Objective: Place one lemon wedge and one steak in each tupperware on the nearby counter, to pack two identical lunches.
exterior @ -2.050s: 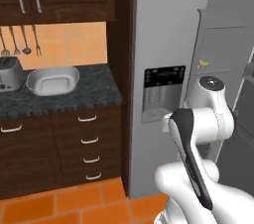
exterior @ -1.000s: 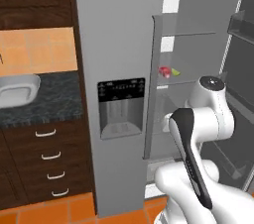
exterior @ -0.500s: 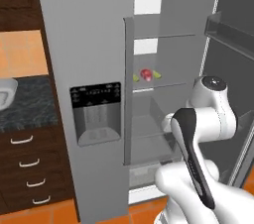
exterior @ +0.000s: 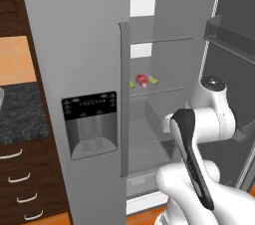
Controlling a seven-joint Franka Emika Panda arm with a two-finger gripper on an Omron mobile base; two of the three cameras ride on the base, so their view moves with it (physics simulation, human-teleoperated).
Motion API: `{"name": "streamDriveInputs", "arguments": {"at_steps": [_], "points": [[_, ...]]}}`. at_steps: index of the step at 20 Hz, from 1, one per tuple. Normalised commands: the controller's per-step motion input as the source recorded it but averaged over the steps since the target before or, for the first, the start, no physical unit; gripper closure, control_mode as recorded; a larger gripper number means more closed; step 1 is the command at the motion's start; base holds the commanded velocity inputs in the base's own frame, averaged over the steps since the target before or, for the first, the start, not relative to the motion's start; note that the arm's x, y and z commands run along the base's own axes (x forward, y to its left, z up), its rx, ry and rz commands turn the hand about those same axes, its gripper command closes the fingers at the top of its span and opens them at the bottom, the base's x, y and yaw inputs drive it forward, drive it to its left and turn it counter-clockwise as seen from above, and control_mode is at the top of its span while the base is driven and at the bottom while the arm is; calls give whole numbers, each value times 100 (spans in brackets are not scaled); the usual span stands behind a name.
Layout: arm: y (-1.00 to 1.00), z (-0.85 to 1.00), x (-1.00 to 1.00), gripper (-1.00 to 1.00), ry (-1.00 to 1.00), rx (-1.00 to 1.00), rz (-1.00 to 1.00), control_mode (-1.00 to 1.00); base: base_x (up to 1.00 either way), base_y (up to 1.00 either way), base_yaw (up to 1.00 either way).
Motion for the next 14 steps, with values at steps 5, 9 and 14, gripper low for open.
{"name": "streamDriveInputs", "arguments": {"at_steps": [5,9,14], "points": [[0,0,0,-100,0,0,0,100,58,-10,-10],[0,0,0,-100,0,0,0,100,47,-2,0],[0,0,0,-100,0,0,0,100,35,-30,0]]}}
